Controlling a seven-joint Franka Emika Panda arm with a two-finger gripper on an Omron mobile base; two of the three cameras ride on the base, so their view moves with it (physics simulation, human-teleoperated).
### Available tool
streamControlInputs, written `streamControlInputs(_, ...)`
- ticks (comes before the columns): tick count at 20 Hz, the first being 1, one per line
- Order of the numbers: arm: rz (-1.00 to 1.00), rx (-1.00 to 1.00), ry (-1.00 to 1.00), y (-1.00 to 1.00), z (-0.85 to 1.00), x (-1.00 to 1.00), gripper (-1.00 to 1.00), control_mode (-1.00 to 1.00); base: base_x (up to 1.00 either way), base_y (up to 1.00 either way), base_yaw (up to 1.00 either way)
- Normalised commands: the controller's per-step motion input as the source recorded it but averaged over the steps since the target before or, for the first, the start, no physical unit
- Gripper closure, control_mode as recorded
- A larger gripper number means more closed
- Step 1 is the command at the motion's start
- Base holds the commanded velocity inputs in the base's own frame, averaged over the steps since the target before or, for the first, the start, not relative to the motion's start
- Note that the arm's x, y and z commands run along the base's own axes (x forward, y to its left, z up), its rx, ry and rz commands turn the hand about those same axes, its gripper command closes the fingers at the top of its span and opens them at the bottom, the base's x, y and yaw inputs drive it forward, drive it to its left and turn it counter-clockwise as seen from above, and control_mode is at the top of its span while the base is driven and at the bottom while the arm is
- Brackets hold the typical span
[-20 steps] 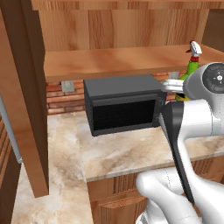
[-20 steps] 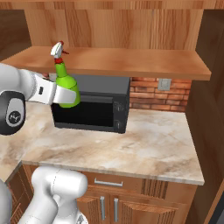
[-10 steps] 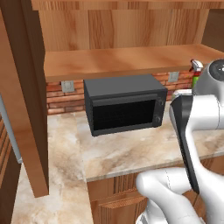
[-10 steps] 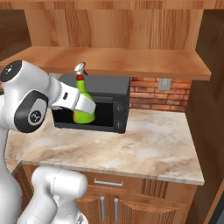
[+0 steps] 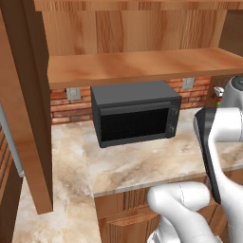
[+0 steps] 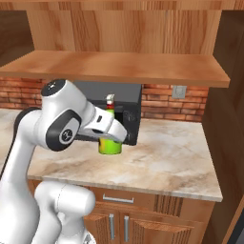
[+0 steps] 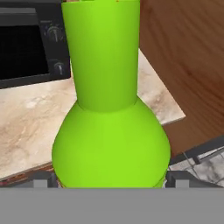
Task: Move the cutting board and knife to the sink. Then move spray from the cabinet to the counter.
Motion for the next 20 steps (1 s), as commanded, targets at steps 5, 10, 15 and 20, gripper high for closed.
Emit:
streamControlInputs(5,-0.07,0.00,0.01,-0.52,-0.39,0.19,1.00,-1.00,0.00,0.00,0.00)
streamControlInputs(10,-0.05,0.01,0.00,-0.37,-0.19,0.43,1.00,-1.00,0.00,0.00,0.00)
streamControlInputs(15,0.00,0.00,0.00,-0.24,-0.25,0.64,1.00,-1.00,0.00,0.00,0.00)
streamControlInputs(20,0.00,0.01,0.00,-0.23,-0.26,0.58,1.00,-1.00,0.00,0.00,0.00)
